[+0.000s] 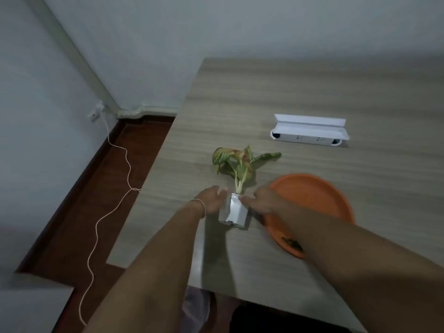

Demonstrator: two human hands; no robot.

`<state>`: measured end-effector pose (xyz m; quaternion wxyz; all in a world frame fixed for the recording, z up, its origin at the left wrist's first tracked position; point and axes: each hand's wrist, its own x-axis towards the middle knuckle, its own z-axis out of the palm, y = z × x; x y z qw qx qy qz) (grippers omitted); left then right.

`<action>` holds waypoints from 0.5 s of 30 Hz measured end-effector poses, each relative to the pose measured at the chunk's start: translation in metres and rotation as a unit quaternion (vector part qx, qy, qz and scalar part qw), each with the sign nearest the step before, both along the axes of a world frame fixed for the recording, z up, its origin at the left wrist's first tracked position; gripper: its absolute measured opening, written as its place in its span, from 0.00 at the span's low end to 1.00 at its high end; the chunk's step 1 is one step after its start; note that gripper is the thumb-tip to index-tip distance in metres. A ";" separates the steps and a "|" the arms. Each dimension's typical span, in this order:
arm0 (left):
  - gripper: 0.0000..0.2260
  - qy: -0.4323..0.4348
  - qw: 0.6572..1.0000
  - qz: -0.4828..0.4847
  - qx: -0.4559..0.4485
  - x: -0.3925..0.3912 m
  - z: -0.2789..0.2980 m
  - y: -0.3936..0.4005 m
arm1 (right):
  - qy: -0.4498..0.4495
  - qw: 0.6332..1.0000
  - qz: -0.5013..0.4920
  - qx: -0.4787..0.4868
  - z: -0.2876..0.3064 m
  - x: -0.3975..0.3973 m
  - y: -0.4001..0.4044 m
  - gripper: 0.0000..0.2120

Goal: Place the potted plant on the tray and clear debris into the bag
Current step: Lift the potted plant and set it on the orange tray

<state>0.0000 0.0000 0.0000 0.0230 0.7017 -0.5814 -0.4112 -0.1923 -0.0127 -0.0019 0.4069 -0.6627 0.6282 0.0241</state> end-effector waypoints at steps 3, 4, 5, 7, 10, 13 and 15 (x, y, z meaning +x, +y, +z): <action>0.29 -0.002 1.000 -0.010 0.011 0.000 -0.007 0.003 | -0.025 0.998 -0.039 0.046 -0.012 0.010 0.006 0.31; 0.28 0.003 1.000 -0.017 0.021 -0.001 -0.008 0.006 | -0.032 0.996 -0.055 0.060 -0.015 0.013 0.008 0.29; 0.29 0.010 0.999 -0.027 0.023 -0.001 -0.012 0.006 | -0.039 0.995 -0.067 0.064 -0.019 0.015 0.008 0.28; 0.31 0.021 0.998 -0.047 0.030 0.001 -0.017 0.008 | -0.055 0.992 -0.089 0.070 -0.024 0.017 0.007 0.31; 0.25 0.063 0.997 -0.025 0.041 0.006 -0.026 0.010 | -0.080 0.986 -0.108 0.095 -0.030 0.014 0.004 0.32; 0.23 0.107 0.993 0.011 0.044 0.009 -0.031 0.011 | -0.099 0.982 -0.120 0.106 -0.037 0.012 0.002 0.30; 0.22 0.135 0.989 0.046 0.043 0.009 -0.034 0.010 | -0.110 0.978 -0.133 0.116 -0.039 0.011 0.000 0.29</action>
